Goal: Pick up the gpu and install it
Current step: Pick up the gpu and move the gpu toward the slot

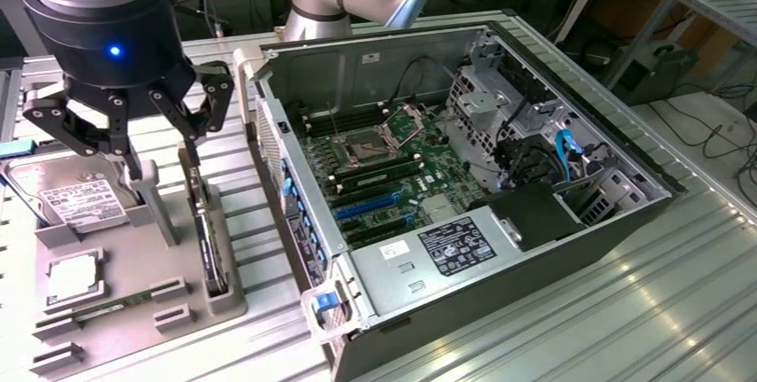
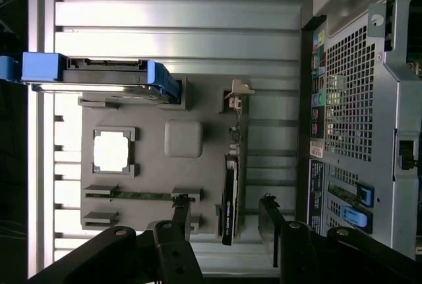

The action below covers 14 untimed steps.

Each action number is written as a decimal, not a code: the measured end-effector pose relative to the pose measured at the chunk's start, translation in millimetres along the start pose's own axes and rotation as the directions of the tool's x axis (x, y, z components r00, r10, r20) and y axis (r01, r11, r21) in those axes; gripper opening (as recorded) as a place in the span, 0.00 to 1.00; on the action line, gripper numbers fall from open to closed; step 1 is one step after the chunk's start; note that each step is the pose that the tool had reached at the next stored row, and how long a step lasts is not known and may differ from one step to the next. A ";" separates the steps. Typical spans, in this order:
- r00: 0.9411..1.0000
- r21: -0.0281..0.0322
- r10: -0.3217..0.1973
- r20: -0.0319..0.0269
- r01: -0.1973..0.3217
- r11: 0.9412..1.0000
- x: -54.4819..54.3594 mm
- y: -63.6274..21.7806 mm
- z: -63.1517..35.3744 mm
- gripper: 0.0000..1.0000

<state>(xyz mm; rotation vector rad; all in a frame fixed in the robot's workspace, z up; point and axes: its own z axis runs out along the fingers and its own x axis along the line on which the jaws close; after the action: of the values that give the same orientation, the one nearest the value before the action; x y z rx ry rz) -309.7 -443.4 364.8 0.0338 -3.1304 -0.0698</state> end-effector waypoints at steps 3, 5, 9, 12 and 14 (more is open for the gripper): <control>1.000 0.000 -0.001 0.000 0.001 1.000 0.0 0.0 1.1 0.54; 1.000 0.000 -0.002 0.000 0.002 1.000 0.0 -0.1 1.7 0.54; 1.000 0.000 -0.004 0.000 0.004 1.000 0.0 -0.1 3.4 0.54; 1.000 0.000 -0.005 0.000 0.005 1.000 -0.1 -0.2 4.5 0.54; 1.000 0.000 -0.006 0.000 0.006 1.000 -0.1 -0.2 4.9 0.54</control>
<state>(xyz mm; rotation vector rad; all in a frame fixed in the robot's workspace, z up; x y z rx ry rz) -309.7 -443.4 359.9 0.0426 -3.1301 -0.0698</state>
